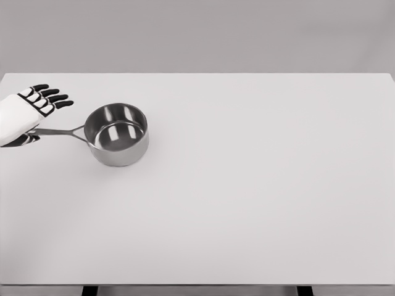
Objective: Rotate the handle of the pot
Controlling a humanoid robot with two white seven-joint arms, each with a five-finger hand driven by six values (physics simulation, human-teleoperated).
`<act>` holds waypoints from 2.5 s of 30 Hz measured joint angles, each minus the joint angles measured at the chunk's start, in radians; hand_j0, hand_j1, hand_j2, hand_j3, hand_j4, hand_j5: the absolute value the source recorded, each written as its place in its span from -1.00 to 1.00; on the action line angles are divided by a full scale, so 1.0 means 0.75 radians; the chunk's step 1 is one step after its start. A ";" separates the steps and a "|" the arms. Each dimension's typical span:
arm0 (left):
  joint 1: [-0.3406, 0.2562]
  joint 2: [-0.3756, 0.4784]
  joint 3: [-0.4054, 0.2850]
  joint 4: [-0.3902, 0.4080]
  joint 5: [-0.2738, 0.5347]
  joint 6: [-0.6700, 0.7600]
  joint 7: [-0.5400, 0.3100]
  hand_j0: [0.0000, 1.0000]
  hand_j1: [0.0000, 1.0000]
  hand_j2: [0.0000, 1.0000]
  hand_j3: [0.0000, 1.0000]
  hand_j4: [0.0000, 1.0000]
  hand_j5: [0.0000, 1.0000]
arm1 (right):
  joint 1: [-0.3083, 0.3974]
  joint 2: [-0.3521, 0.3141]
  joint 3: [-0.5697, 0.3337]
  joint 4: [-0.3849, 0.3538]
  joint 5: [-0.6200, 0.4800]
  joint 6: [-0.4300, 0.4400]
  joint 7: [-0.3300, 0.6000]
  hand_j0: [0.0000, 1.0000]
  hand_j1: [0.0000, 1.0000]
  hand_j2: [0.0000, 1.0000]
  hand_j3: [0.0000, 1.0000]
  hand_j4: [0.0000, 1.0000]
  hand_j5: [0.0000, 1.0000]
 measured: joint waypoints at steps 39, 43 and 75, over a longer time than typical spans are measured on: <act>0.020 0.056 -0.016 0.014 0.143 0.000 -0.123 1.00 1.00 1.00 1.00 1.00 1.00 | 0.000 0.000 0.000 0.000 0.000 0.000 0.000 1.00 1.00 1.00 1.00 1.00 1.00; 0.014 0.092 -0.023 0.016 0.207 -0.001 -0.188 1.00 1.00 1.00 1.00 1.00 1.00 | 0.000 0.000 0.000 0.000 0.000 0.000 0.000 1.00 1.00 1.00 1.00 1.00 1.00; -0.360 0.069 -0.323 0.226 0.487 -0.002 -0.447 1.00 1.00 1.00 1.00 1.00 1.00 | 0.000 0.000 0.000 0.000 0.000 0.000 0.000 1.00 1.00 1.00 1.00 1.00 1.00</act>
